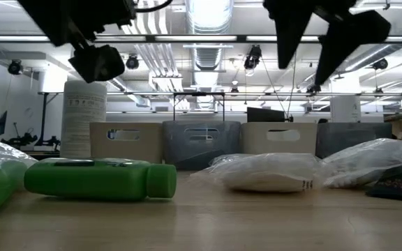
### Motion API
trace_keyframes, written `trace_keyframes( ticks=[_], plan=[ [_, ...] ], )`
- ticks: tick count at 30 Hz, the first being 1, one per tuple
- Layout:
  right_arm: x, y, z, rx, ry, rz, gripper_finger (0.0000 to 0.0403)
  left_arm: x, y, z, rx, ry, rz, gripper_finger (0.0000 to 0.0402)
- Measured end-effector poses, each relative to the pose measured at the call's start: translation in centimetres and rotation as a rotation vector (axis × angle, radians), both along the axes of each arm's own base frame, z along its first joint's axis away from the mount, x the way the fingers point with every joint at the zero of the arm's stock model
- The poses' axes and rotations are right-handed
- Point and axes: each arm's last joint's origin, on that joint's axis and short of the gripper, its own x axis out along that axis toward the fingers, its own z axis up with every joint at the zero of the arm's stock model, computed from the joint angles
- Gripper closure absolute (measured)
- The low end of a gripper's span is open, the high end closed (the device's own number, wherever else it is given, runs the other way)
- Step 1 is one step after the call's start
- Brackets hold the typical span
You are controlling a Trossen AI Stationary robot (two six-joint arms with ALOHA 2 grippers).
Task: Pick & Place Travel size toiletries
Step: Put the left green shampoo into the white bin
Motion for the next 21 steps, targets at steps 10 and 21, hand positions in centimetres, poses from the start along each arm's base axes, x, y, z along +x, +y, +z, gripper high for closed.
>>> trace_keyframes(
  ticks=[10,21],
  plan=[
    [1.3,4.7,-0.5,-0.104,-0.087,0.166,0.0069,-1.6,-3.3,-1.9,0.102,0.057,-0.073,0.0142],
    [1.7,6.3,-2.2,-0.135,-0.063,0.322,0.0051,-2.3,-6.3,-4.7,0.173,-0.182,-0.252,0.0142]
  ],
)
